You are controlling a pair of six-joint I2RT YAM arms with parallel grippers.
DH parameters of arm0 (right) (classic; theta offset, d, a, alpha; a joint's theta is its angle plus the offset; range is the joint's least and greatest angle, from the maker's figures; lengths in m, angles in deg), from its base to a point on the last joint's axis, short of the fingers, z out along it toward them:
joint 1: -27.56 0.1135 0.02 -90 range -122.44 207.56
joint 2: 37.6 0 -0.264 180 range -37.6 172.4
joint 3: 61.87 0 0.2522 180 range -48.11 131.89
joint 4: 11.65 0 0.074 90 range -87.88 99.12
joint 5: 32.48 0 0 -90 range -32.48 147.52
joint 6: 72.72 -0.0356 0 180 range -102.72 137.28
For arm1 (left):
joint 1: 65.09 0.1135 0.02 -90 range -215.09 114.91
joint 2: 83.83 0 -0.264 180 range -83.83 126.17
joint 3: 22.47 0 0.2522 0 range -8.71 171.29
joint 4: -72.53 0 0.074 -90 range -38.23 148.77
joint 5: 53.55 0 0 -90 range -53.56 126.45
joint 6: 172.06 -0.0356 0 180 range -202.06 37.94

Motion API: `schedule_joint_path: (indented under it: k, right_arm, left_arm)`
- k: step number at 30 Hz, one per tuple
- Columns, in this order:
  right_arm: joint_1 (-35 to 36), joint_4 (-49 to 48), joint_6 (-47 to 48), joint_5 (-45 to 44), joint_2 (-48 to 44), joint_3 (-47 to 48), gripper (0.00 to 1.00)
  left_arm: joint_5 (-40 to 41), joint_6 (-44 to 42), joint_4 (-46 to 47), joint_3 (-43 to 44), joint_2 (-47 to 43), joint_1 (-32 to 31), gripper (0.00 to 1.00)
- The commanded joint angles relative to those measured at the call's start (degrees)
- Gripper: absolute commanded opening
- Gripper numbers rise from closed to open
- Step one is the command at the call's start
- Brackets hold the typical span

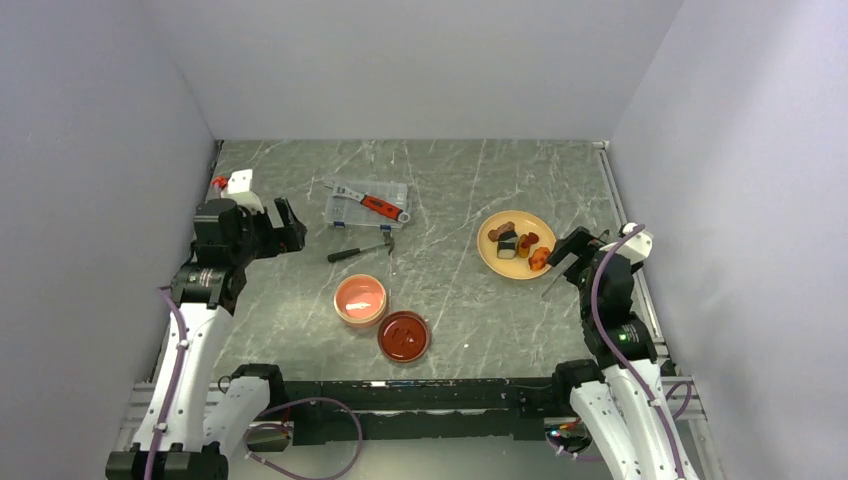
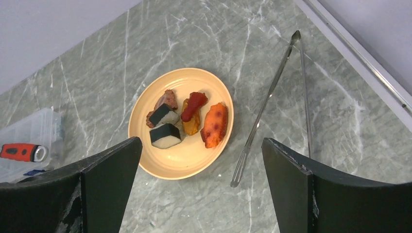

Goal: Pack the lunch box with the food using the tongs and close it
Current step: Pick up the clamp at the center of the board.

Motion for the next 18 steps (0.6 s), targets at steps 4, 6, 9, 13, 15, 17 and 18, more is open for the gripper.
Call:
schedule_joint_path:
  k: [4, 6, 9, 13, 15, 17, 18]
  right_arm:
    - [-0.10, -1.09, -1.12, -1.97, 0.16, 1.77, 1.00]
    - [-0.10, -1.33, -1.76, -2.76, 1.16, 1.55, 1.00]
    - [-0.23, -1.70, -3.27, -3.45, 3.72, 1.52, 1.00]
    - [-2.41, -1.80, -5.09, -2.29, 8.82, 2.46, 1.00]
    - [-4.73, -1.75, -5.88, -0.45, 12.15, 3.22, 1.00]
    - [-8.26, -2.63, -6.51, 3.32, 15.37, 3.51, 1.00]
    - [-10.78, -3.51, -6.73, 6.04, 17.08, 3.44, 1.00]
  left_arm:
    - [0.65, 2.36, 0.31, 3.60, 4.81, 0.20, 1.00]
    - [-1.45, 2.07, 0.55, 4.09, 6.73, 0.18, 0.99]
    - [-1.94, 0.71, 0.11, 6.15, 10.47, -0.40, 1.00]
    - [-4.42, 1.24, -0.17, 13.48, 15.39, -1.33, 1.00]
    - [-5.50, 2.60, 1.83, 17.20, 17.07, -1.81, 1.00]
    - [-6.03, 2.85, 2.88, 20.83, 19.42, -2.14, 0.99]
    - [-6.24, 2.63, 3.27, 22.31, 20.56, -2.17, 0.99]
